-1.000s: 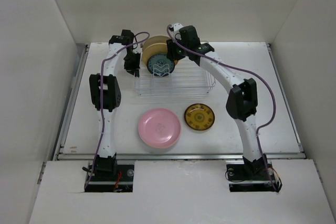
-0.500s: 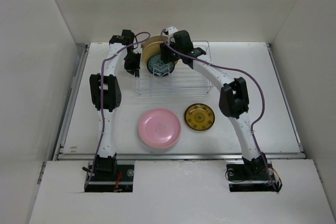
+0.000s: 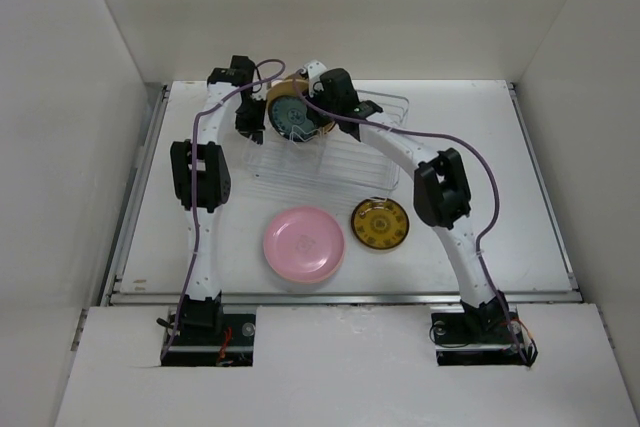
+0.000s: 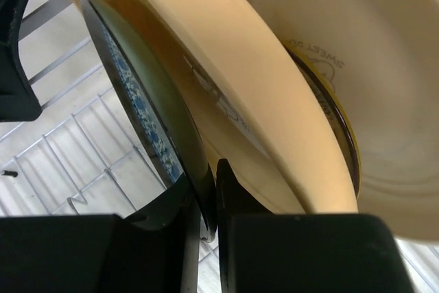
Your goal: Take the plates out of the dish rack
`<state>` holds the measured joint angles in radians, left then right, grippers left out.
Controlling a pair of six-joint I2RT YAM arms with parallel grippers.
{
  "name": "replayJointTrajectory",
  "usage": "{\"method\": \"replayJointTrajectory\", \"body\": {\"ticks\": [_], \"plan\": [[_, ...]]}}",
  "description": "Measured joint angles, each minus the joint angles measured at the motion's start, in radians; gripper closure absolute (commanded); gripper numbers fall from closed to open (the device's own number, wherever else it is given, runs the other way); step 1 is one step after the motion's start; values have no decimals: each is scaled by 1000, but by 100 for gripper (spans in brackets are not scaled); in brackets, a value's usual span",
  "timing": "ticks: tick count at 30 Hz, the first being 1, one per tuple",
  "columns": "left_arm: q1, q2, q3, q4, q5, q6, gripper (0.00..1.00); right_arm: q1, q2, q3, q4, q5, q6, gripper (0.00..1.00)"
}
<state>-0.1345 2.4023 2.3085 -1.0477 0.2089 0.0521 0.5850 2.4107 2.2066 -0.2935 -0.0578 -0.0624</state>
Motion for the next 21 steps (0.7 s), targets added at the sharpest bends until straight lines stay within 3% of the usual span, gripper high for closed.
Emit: {"method": "replayJointTrajectory", "body": {"ticks": [8, 14, 21], "plan": [[-9, -1, -7, -2, 16, -56, 100, 11, -81, -108, 26, 65, -33, 100], [-2, -49, -97, 45, 56, -101, 100, 18, -206, -240, 69, 122, -101, 100], [8, -89, -174, 94, 79, -156, 100, 21, -280, -267, 60, 166, -121, 100]]}}
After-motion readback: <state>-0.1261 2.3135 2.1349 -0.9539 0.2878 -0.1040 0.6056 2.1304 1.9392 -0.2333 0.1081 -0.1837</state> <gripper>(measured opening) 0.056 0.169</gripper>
